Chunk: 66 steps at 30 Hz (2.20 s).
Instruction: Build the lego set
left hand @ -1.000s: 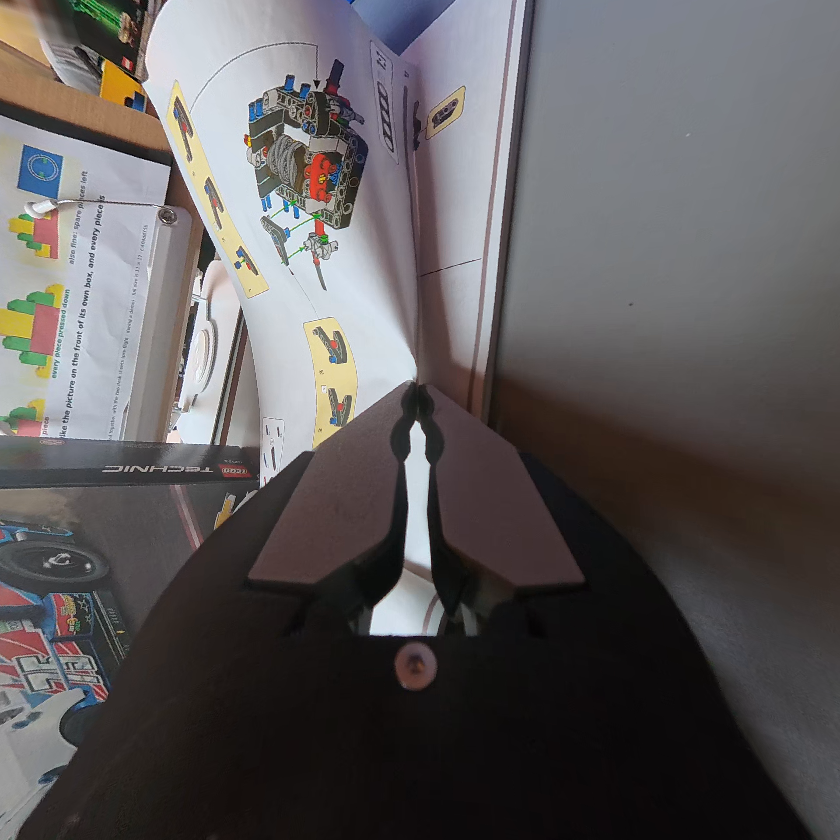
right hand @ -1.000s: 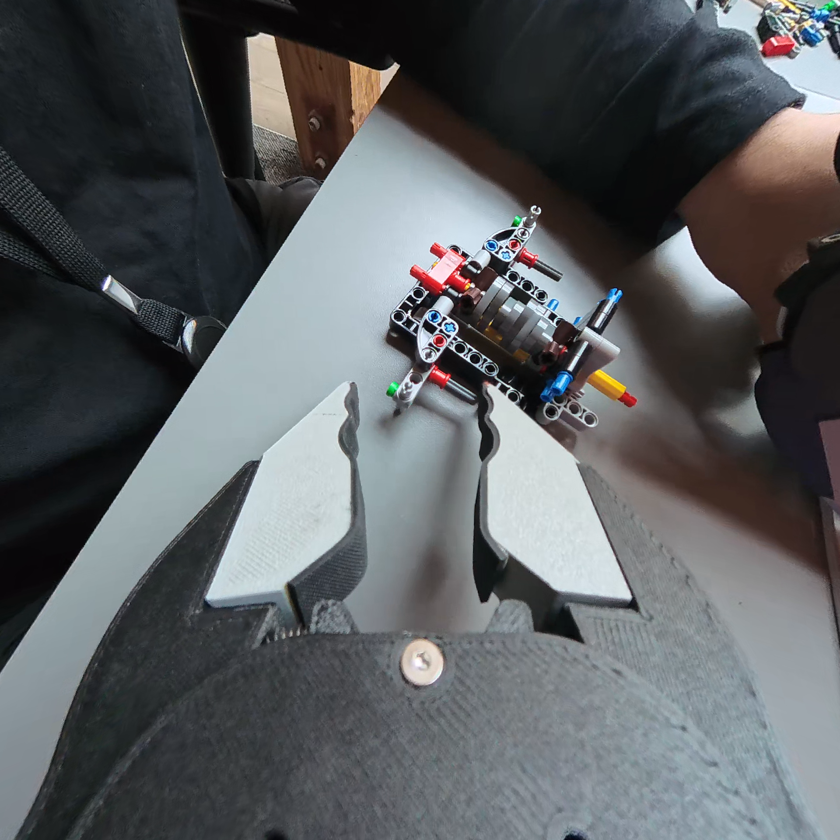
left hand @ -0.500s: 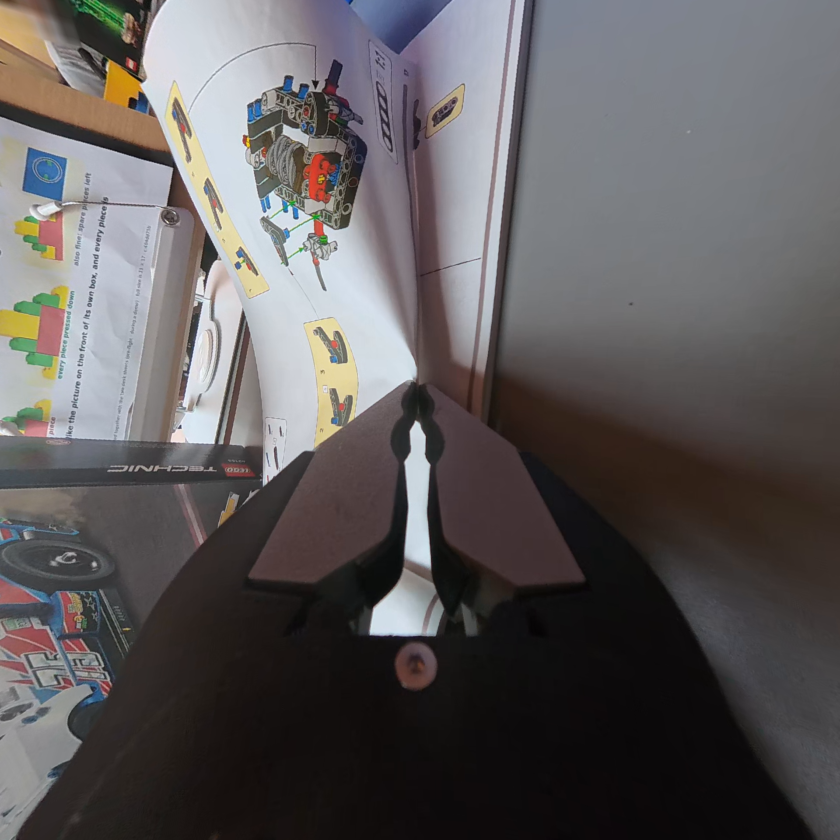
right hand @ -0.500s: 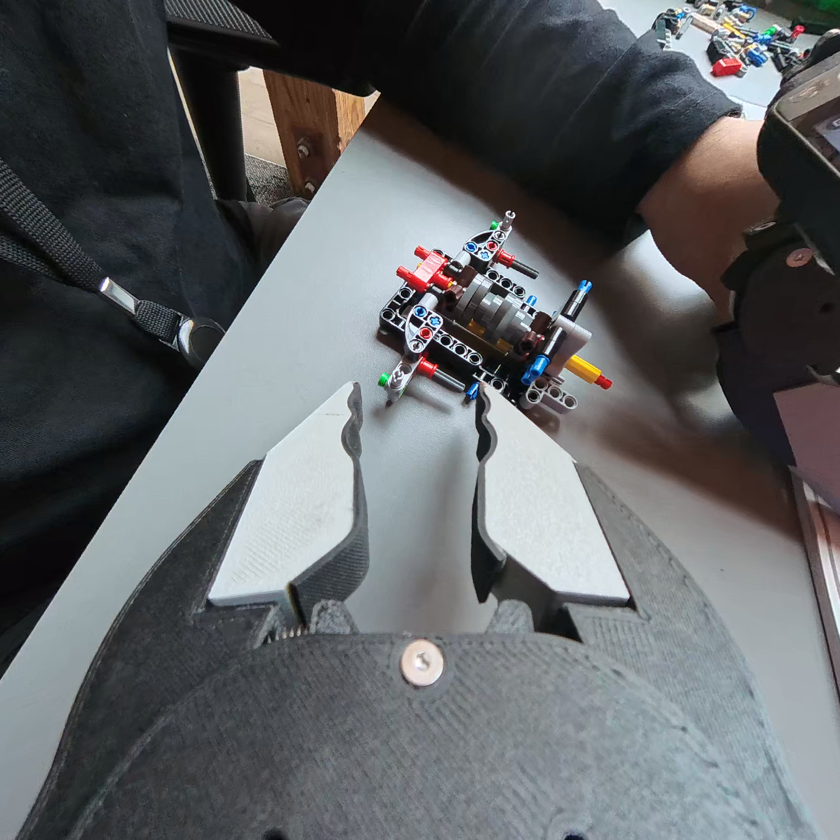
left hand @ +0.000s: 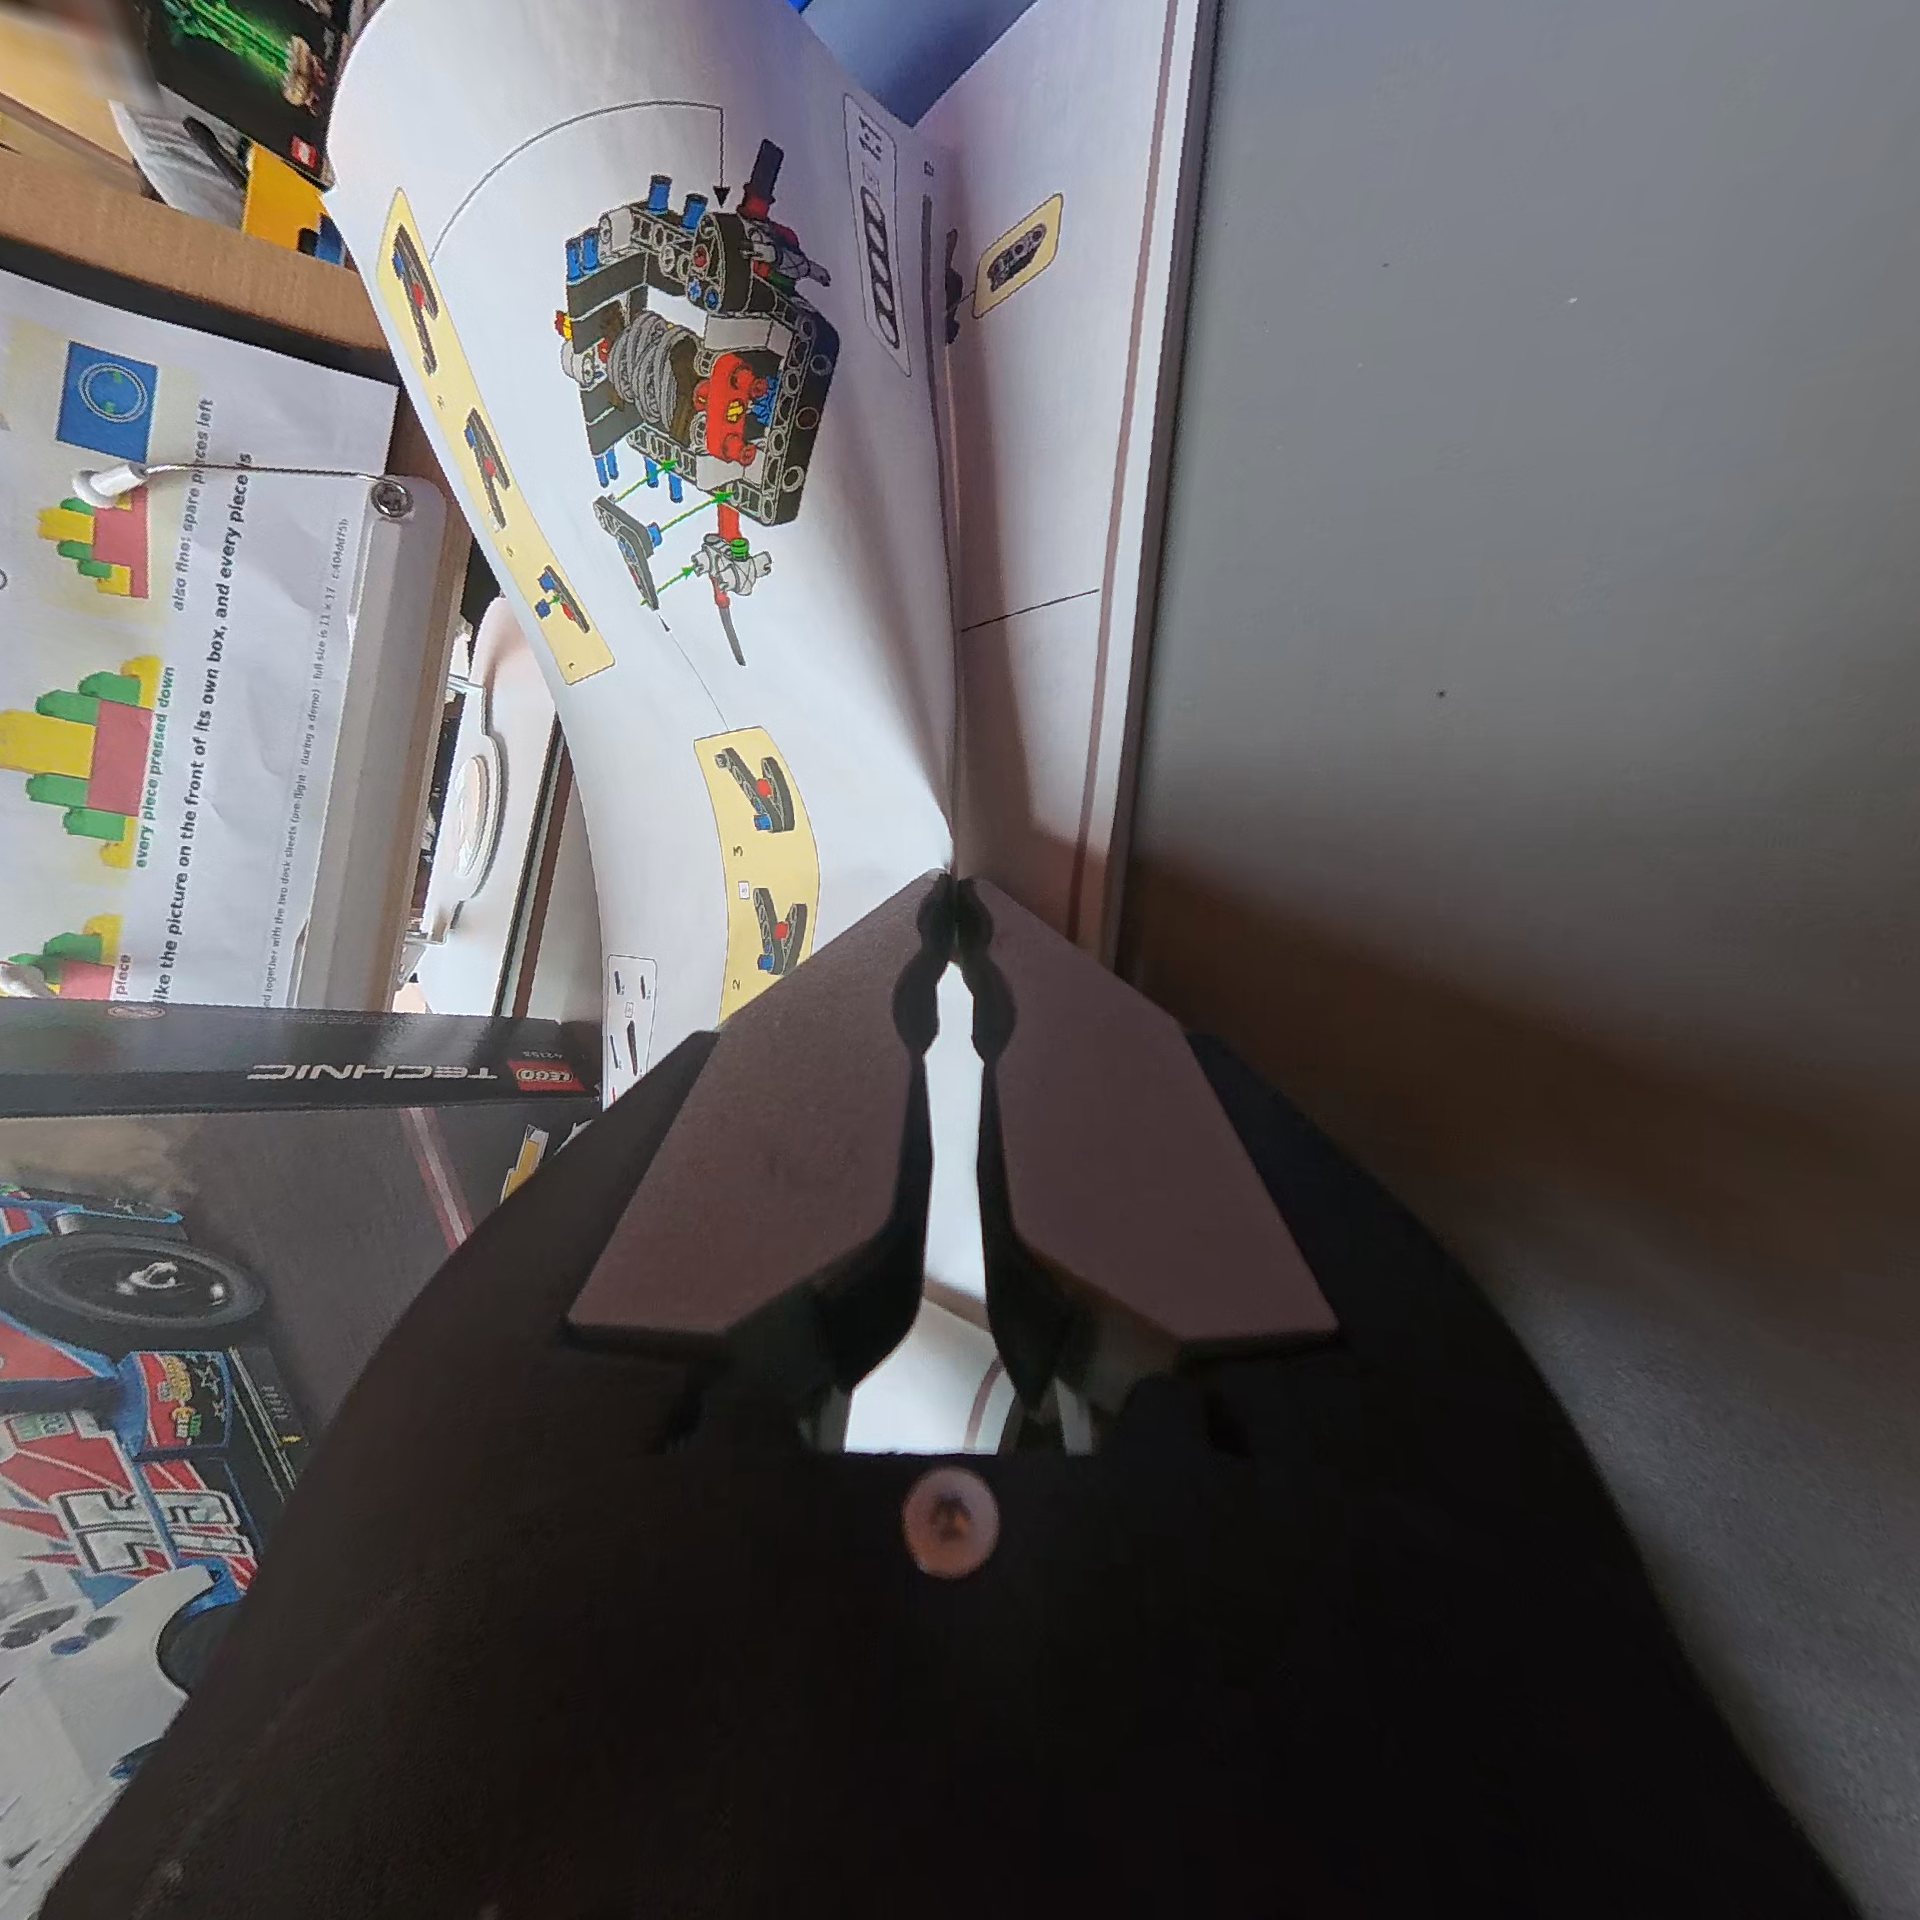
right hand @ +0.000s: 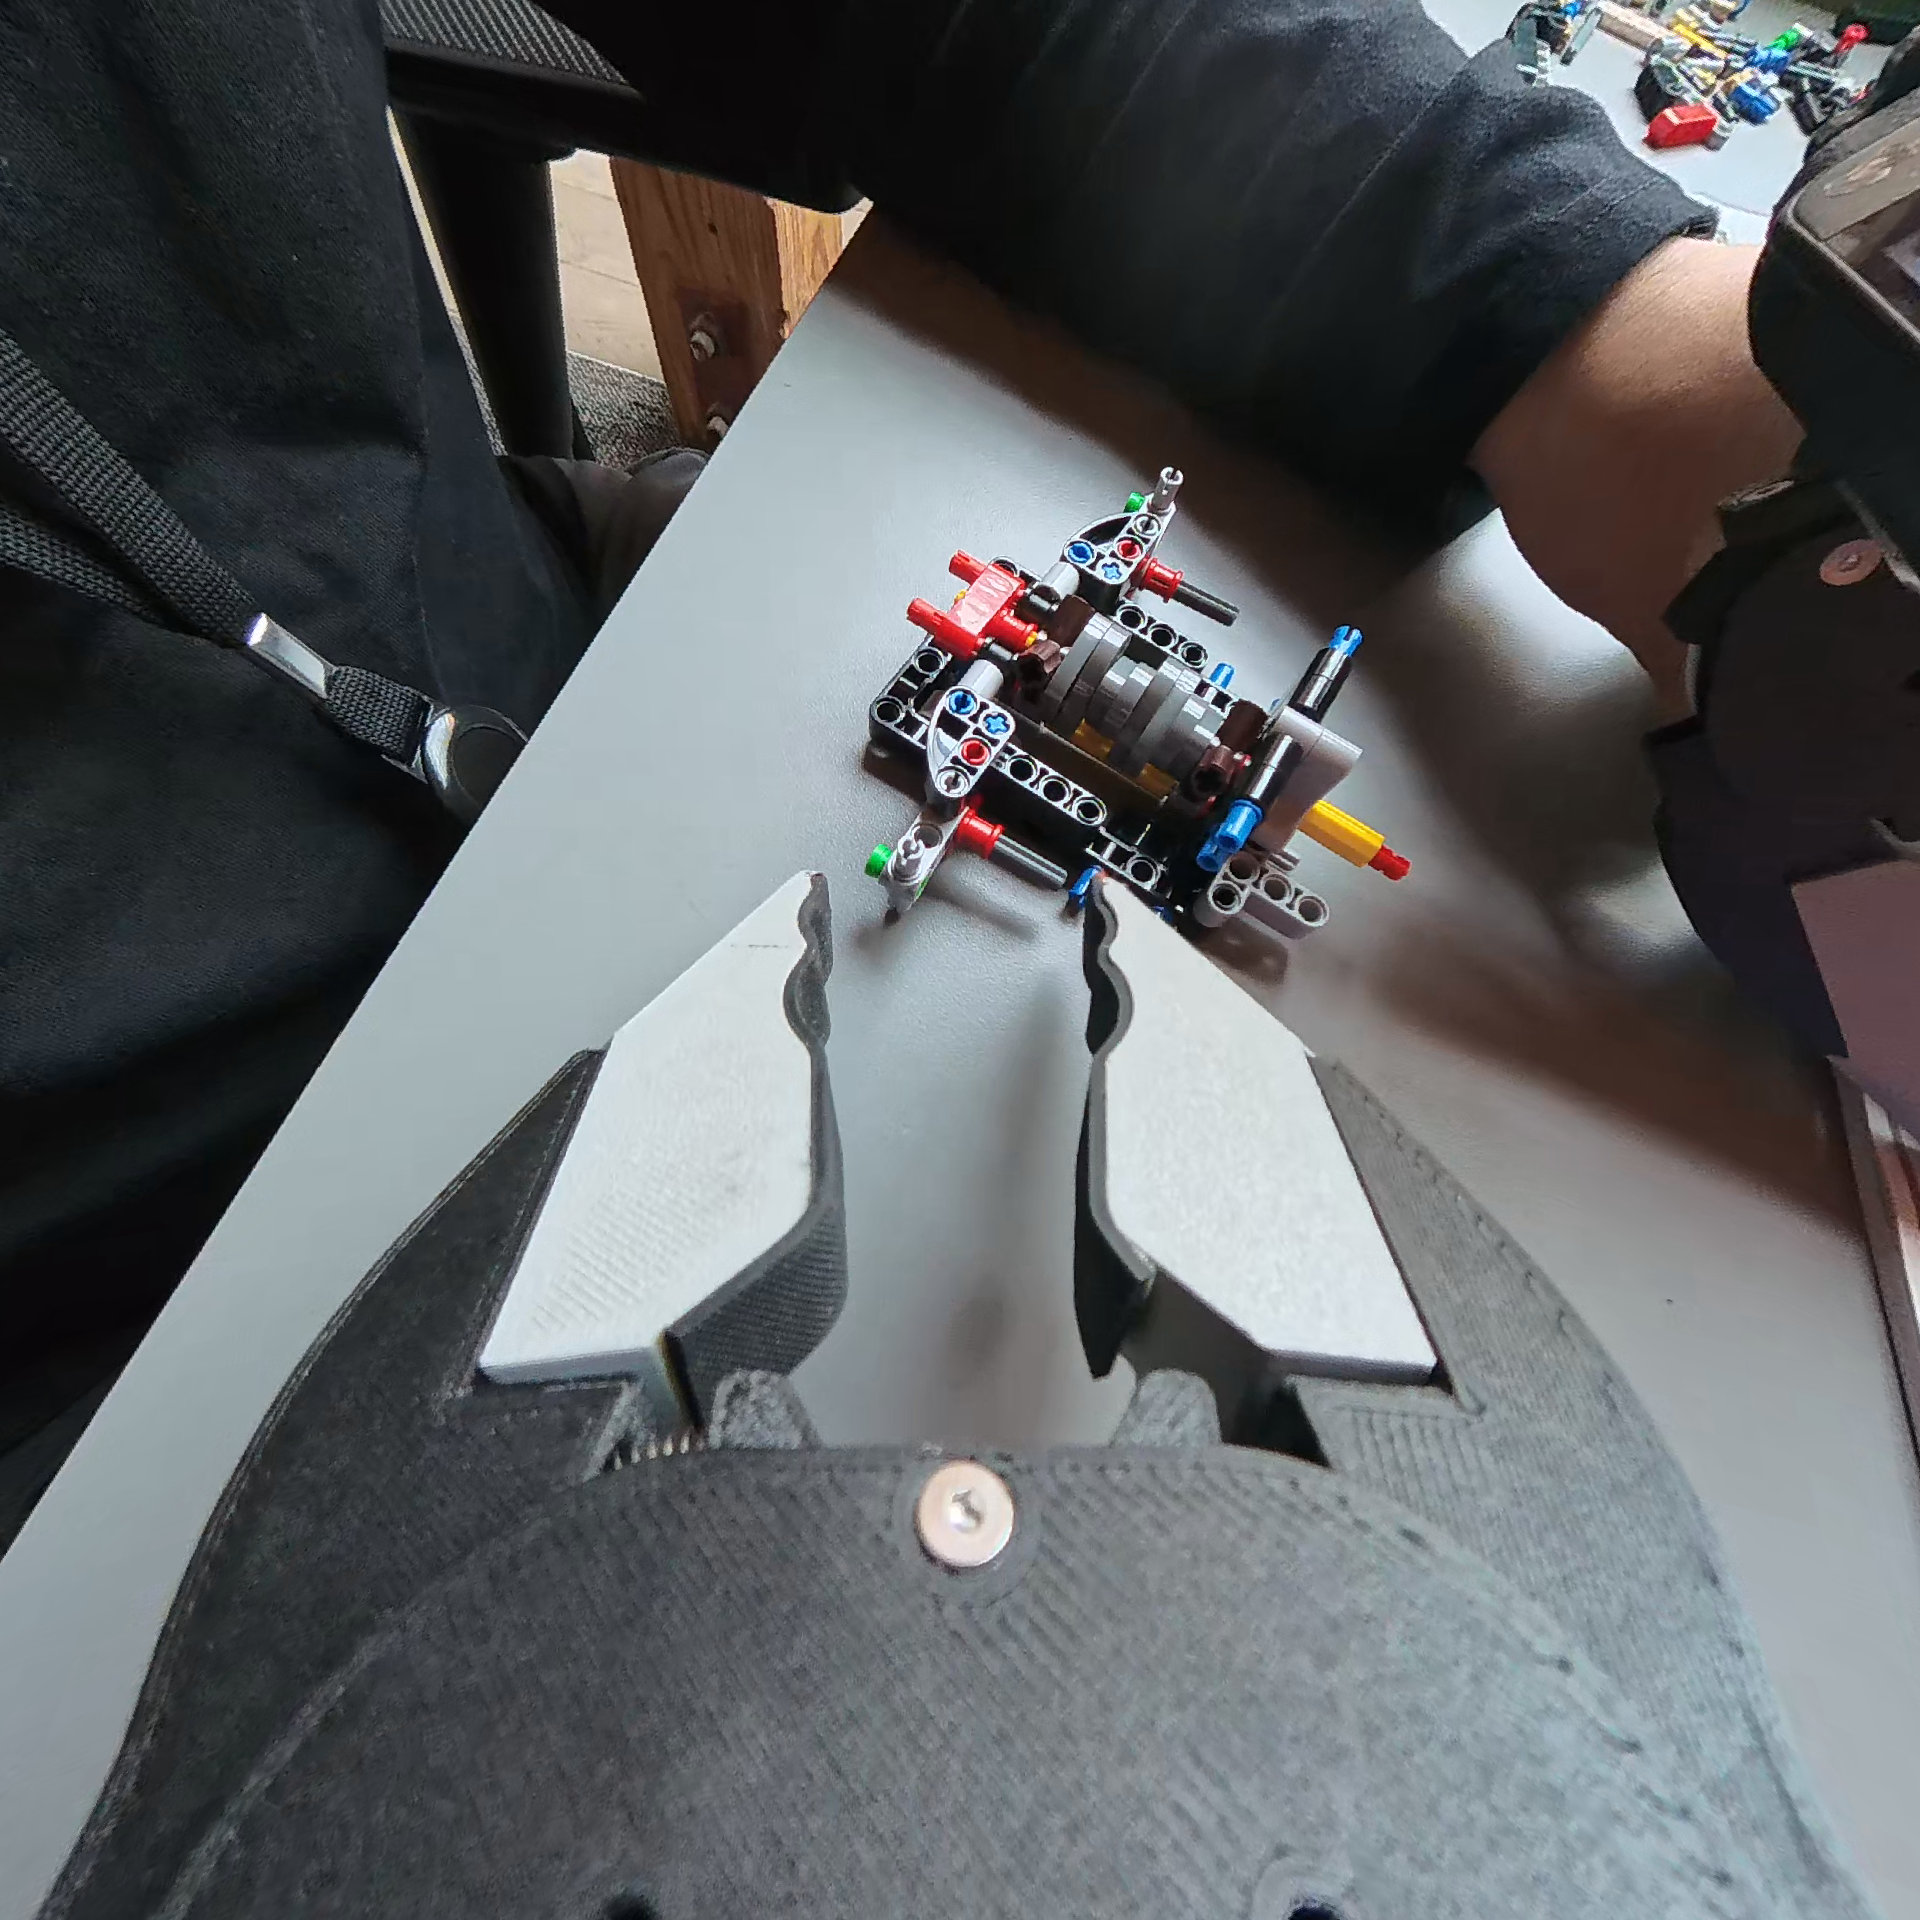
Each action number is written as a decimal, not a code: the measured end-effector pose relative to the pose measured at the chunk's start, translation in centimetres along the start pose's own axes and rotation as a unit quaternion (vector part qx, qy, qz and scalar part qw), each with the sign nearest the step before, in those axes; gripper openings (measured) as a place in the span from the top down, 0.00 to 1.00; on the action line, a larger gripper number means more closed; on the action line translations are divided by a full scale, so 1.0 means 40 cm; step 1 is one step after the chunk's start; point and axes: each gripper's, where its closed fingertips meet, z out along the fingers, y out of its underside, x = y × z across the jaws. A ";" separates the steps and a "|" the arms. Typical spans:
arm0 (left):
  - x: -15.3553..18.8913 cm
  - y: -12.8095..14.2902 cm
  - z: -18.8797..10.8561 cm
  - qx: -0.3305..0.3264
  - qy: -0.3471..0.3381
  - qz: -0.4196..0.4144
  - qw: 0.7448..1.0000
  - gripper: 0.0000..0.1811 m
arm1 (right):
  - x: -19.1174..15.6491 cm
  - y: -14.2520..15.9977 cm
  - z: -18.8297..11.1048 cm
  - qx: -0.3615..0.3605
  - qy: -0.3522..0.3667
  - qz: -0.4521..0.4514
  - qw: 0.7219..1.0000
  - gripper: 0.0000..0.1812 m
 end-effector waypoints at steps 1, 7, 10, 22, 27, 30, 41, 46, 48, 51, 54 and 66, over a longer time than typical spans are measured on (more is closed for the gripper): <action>0.000 0.000 0.000 0.000 0.000 0.000 1.000 1.00 | 0.000 0.001 -0.001 -0.001 0.000 0.001 1.000 0.75; 0.000 0.000 0.000 0.002 0.000 -0.002 1.000 1.00 | 0.004 0.003 -0.008 0.003 0.002 0.005 1.000 0.75; -0.001 0.000 -0.001 0.001 -0.003 0.001 1.000 1.00 | 0.004 0.004 -0.009 0.003 0.002 0.007 1.000 0.75; -0.048 0.068 -0.121 -0.035 0.029 -0.028 0.999 0.79 | -0.003 0.010 -0.014 0.001 -0.011 0.019 1.000 0.75; -0.057 0.201 -0.315 -0.125 0.047 -0.068 0.989 0.72 | -0.046 0.017 -0.008 -0.014 -0.044 0.013 0.999 0.77; 0.006 0.201 -0.437 -0.101 0.081 -0.143 0.981 0.71 | -0.067 0.017 0.003 -0.026 -0.052 -0.001 0.998 0.79; 0.278 0.151 -0.552 -0.062 0.117 -0.276 0.952 0.64 | -0.084 -0.032 0.082 -0.038 -0.012 -0.032 0.999 0.84; 0.308 0.147 -0.533 -0.046 0.137 -0.320 0.936 0.63 | -0.086 -0.058 0.115 -0.039 0.003 -0.047 0.998 0.83; 0.313 0.140 -0.529 -0.041 0.144 -0.325 0.934 0.63 | -0.089 -0.057 0.110 -0.035 0.005 -0.052 0.998 0.83; 0.313 0.137 -0.525 -0.034 0.148 -0.330 0.932 0.63 | -0.091 -0.062 0.096 -0.020 0.004 -0.046 0.999 0.83; 0.315 0.132 -0.520 -0.023 0.151 -0.335 0.930 0.63 | -0.085 -0.052 0.083 -0.021 0.009 -0.043 0.999 0.83; 0.320 0.090 -0.490 -0.001 0.174 -0.319 0.932 0.66 | 0.039 0.030 -0.050 0.003 0.064 0.051 0.997 0.79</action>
